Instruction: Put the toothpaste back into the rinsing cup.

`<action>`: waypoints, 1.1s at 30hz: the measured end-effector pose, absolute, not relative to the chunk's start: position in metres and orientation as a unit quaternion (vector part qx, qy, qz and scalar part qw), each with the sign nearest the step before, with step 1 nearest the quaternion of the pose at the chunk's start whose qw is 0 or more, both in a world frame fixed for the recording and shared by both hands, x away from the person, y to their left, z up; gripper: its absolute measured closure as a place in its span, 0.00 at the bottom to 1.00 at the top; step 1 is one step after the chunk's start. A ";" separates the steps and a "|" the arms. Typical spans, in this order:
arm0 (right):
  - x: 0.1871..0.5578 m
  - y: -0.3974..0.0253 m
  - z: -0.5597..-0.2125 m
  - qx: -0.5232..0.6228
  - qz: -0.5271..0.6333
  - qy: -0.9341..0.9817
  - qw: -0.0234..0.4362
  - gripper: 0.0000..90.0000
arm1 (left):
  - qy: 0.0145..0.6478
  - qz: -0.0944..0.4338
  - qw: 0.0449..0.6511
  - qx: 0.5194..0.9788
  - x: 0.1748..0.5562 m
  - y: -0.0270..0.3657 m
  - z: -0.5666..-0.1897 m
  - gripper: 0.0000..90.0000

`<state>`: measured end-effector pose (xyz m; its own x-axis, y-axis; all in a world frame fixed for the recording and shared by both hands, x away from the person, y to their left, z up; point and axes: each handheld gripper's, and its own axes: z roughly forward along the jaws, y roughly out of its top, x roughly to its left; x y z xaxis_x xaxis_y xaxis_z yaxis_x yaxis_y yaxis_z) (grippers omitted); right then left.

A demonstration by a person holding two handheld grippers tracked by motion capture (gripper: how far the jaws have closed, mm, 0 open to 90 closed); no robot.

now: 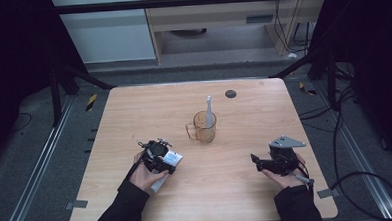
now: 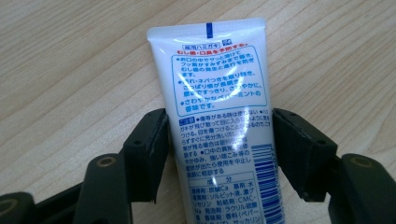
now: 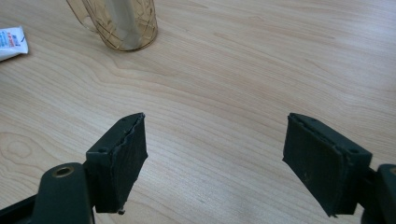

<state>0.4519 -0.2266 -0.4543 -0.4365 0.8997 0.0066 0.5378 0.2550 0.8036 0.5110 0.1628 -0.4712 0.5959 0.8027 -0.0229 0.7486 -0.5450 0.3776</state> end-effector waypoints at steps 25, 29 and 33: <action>0.453 -0.230 -0.457 0.478 0.383 0.753 0.241 0.25 | 0.470 0.069 0.204 0.856 0.504 0.170 -0.462 0.74; 0.452 -0.231 -0.456 0.480 0.384 0.751 0.240 0.26 | 0.470 0.068 0.209 0.855 0.503 0.174 -0.460 0.75; 0.452 -0.233 -0.455 0.480 0.386 0.749 0.245 0.26 | 0.471 0.074 0.231 0.848 0.500 0.181 -0.448 0.76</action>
